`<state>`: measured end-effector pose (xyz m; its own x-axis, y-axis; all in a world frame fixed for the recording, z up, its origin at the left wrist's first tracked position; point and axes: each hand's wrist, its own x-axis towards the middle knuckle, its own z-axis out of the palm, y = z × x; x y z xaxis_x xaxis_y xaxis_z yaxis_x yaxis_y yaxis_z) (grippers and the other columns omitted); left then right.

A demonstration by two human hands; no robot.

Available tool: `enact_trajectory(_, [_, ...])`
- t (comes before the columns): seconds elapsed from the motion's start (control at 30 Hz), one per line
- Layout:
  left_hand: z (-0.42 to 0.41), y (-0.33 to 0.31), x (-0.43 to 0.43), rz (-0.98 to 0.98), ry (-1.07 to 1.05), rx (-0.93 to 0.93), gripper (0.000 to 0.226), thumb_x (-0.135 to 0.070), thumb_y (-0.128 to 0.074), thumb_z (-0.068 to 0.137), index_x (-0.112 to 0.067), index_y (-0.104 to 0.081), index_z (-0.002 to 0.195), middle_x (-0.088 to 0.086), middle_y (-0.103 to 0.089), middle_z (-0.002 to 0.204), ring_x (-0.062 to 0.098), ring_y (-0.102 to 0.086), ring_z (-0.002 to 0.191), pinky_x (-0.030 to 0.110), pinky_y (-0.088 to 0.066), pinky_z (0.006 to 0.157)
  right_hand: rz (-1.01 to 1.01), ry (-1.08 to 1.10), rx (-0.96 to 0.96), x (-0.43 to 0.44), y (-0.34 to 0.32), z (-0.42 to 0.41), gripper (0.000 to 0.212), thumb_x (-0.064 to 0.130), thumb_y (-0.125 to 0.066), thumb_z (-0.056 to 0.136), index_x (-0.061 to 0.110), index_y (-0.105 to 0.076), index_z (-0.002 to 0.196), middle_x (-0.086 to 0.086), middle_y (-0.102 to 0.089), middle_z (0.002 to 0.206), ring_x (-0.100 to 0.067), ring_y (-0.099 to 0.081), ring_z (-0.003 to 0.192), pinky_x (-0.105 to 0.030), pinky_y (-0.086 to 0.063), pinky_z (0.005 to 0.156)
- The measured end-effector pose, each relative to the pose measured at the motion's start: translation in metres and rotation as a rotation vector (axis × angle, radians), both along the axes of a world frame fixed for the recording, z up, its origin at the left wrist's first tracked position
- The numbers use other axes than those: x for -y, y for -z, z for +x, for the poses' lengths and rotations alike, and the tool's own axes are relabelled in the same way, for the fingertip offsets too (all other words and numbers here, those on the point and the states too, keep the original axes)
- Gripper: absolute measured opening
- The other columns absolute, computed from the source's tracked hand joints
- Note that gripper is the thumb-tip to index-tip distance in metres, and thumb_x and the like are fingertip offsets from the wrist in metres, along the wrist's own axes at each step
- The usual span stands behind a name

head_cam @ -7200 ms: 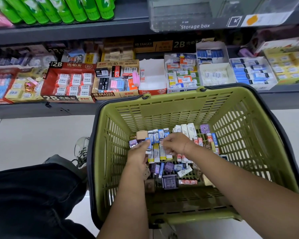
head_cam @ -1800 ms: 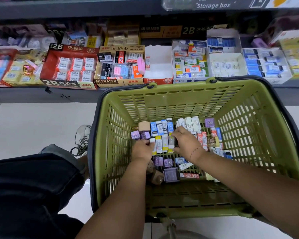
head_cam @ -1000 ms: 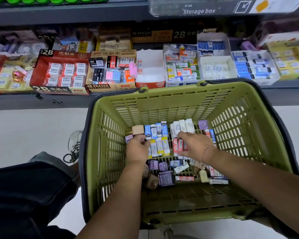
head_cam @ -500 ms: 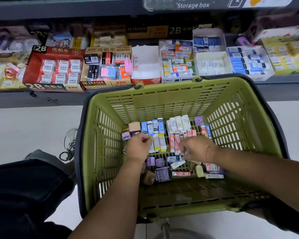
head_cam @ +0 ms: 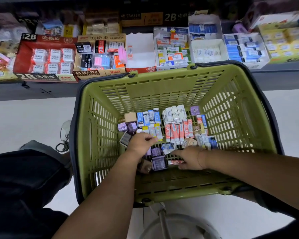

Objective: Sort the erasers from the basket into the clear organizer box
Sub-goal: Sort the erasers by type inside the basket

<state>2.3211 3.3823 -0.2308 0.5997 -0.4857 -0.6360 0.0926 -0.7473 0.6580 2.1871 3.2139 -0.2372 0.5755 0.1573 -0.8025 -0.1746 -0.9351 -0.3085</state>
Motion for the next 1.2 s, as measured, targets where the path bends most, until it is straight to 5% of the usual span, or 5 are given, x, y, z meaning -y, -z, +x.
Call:
enact_trajectory(0.2, [0.001,0.001,0.003,0.024,-0.001,0.003,0.028,-0.033,-0.063,0.092,-0.009,-0.071,0.103,0.007,-0.069,0.106,0.023,-0.062,0.100,0.033,-0.047,0.087,-0.025,0.007,0.136,-0.002,-0.006,0.004,0.062,0.054,-0.043,0.093,0.037,-0.015,0.145,0.006,-0.047,0.070,-0.017,-0.052,0.067,-0.026,-0.040,0.052])
enact_trajectory(0.5, [0.002,0.001,0.002,0.028,-0.006,0.002,0.028,-0.033,-0.062,0.092,-0.008,-0.071,0.102,0.008,-0.070,0.100,0.022,-0.062,0.090,0.036,-0.049,0.087,-0.075,0.003,0.184,-0.013,-0.010,0.011,0.081,0.051,-0.048,0.092,0.034,0.008,0.149,0.004,-0.047,0.062,-0.011,-0.046,0.049,-0.024,-0.028,0.039])
enact_trajectory(0.9, [0.008,0.005,-0.002,0.006,-0.242,0.132,0.023,-0.028,-0.062,0.092,-0.009,-0.069,0.104,0.005,-0.070,0.099,0.021,-0.062,0.089,0.028,-0.047,0.079,-0.179,-0.008,0.258,-0.025,-0.001,0.017,0.057,0.028,-0.053,0.094,0.009,-0.028,0.142,-0.007,-0.062,0.080,-0.021,-0.045,0.056,-0.025,-0.032,0.043])
enact_trajectory(1.1, [0.022,0.002,0.005,0.030,-0.351,0.332,0.036,-0.030,-0.069,0.088,-0.006,-0.061,0.113,0.005,-0.064,0.096,0.021,-0.060,0.086,0.030,-0.049,0.076,-0.344,-0.070,0.214,-0.036,0.003,0.030,0.048,0.000,-0.057,0.084,0.007,-0.042,0.129,-0.005,-0.063,0.084,-0.026,-0.061,0.075,-0.059,-0.043,0.089])
enact_trajectory(1.2, [0.030,0.000,0.014,0.040,-0.292,0.386,0.051,-0.031,-0.073,0.084,-0.005,-0.055,0.125,0.009,-0.060,0.121,0.025,-0.060,0.105,0.039,-0.051,0.089,-0.361,-0.080,0.229,-0.034,0.001,0.032,0.040,0.000,-0.056,0.084,0.010,-0.049,0.122,-0.005,-0.065,0.095,-0.026,-0.063,0.084,-0.043,-0.048,0.074])
